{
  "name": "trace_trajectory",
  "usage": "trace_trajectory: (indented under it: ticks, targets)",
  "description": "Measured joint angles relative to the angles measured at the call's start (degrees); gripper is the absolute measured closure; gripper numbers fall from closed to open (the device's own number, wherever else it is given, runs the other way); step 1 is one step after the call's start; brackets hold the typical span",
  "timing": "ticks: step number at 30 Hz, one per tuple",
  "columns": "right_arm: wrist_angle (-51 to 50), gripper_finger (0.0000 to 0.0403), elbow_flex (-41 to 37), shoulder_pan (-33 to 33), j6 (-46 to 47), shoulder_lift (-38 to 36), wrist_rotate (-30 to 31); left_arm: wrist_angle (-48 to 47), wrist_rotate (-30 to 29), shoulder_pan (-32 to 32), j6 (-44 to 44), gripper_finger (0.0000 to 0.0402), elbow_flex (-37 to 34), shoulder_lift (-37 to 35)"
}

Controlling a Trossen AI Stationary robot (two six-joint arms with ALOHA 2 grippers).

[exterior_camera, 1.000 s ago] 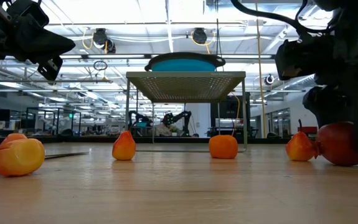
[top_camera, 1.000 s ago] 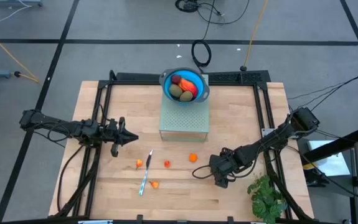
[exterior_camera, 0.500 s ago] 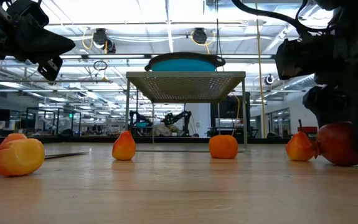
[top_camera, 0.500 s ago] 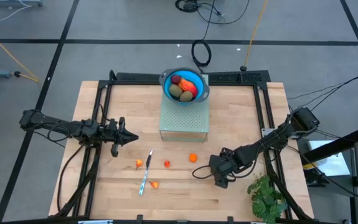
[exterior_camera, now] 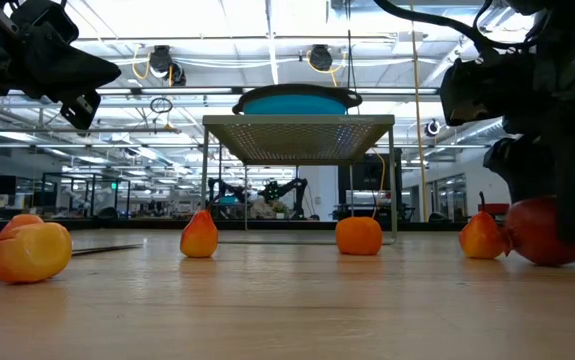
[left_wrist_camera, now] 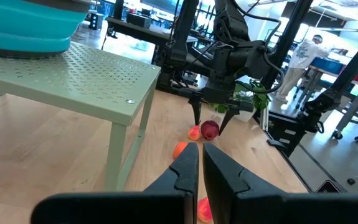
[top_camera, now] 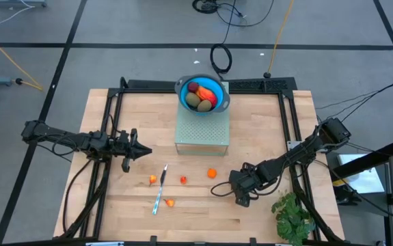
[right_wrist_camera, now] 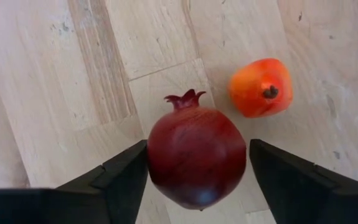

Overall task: Pick & Place Fruit
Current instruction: Put the pomegranate into the blue strainer bowl on the shelf

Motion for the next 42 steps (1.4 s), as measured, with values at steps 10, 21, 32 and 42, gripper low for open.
trace_trajectory:
  ticks: [10, 21, 32, 42]
  targets:
    - [-0.02, 0.0191, 0.00, 0.00, 0.00, 0.00, -0.02, 0.00, 0.00, 0.00, 0.21, 0.0380, -0.02, -0.01]
    - [0.02, 0.0196, 0.02, -0.02, 3.75, -0.02, -4.64, 0.01, 0.00, -0.02, 0.18, 0.0380, -0.02, 0.00]
    - [-7.12, 0.0196, 4.12, 0.00, 8.43, -4.23, -10.83, 0.32, 0.00, -0.01, 0.16, 0.0380, -0.02, -0.01]
    - [-10.71, 0.0197, 9.11, 0.00, 9.66, -8.41, -10.78, 0.60, -0.11, -0.01, 0.12, 0.0380, -0.02, -0.02]
